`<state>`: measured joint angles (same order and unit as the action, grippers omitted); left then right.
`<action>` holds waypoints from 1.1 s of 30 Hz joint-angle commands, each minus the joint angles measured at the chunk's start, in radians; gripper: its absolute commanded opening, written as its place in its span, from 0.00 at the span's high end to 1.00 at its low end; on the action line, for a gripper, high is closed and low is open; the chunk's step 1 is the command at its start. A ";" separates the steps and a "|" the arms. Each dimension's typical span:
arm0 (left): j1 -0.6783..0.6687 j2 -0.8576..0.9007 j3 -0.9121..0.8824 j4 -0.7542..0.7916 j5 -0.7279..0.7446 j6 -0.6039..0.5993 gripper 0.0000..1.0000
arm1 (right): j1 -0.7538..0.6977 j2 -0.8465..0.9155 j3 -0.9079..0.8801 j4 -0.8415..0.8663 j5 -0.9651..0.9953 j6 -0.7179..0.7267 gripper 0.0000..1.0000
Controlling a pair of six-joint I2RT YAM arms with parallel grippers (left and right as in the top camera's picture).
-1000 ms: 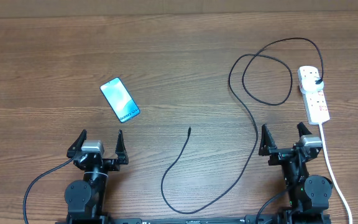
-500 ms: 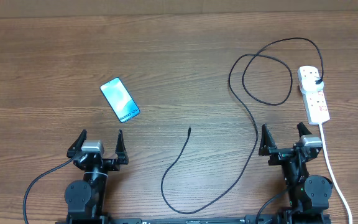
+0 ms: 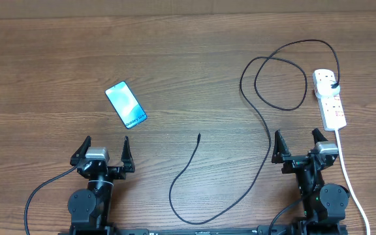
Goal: Plug charger to phone and switch on socket
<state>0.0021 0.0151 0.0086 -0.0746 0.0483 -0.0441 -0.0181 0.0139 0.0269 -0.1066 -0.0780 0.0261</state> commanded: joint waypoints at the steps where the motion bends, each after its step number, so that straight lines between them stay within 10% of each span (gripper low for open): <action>1: 0.006 -0.010 -0.004 -0.002 -0.007 0.022 0.00 | 0.000 -0.011 -0.007 0.003 0.006 0.002 0.00; 33: 0.005 -0.010 0.006 -0.012 0.024 0.022 0.00 | 0.000 -0.011 -0.007 0.003 0.006 0.002 0.00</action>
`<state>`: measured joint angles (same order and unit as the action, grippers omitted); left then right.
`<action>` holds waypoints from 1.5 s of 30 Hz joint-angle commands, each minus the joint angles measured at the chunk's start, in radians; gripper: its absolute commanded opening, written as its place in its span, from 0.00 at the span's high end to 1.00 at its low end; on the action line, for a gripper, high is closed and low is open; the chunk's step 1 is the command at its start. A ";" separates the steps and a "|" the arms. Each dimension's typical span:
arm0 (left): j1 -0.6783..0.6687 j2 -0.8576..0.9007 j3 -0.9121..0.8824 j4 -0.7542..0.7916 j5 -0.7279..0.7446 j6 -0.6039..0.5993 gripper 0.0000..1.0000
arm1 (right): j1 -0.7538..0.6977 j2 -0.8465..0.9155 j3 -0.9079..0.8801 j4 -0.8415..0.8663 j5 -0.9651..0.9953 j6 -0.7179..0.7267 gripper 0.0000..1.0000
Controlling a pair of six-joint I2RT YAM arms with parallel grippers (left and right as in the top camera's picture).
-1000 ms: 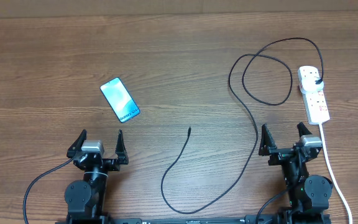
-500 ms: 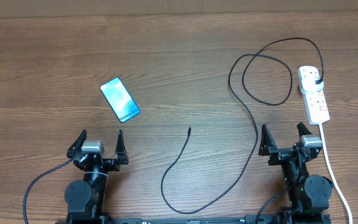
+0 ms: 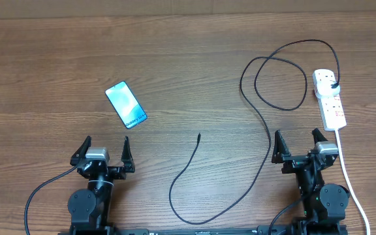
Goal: Plug charger to phone and switch on socket
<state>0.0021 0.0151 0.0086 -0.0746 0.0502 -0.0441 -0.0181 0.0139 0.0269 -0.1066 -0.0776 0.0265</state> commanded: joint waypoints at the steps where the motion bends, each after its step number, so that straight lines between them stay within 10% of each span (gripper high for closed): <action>1: 0.005 -0.010 0.012 -0.021 0.021 0.023 0.00 | 0.000 -0.011 -0.007 0.003 0.006 0.002 0.00; 14: 0.005 0.084 0.172 -0.121 -0.042 0.023 0.00 | 0.000 -0.011 -0.007 0.003 0.006 0.002 0.00; 29: 0.005 0.645 0.537 -0.167 -0.038 0.015 0.00 | 0.000 -0.011 -0.007 0.003 0.006 0.002 0.00; 45: 0.004 1.248 1.128 -0.666 -0.008 -0.002 0.00 | 0.000 -0.011 -0.007 0.003 0.006 0.002 0.00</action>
<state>0.0021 1.2144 1.0958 -0.7261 0.0212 -0.0486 -0.0181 0.0139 0.0257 -0.1066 -0.0780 0.0261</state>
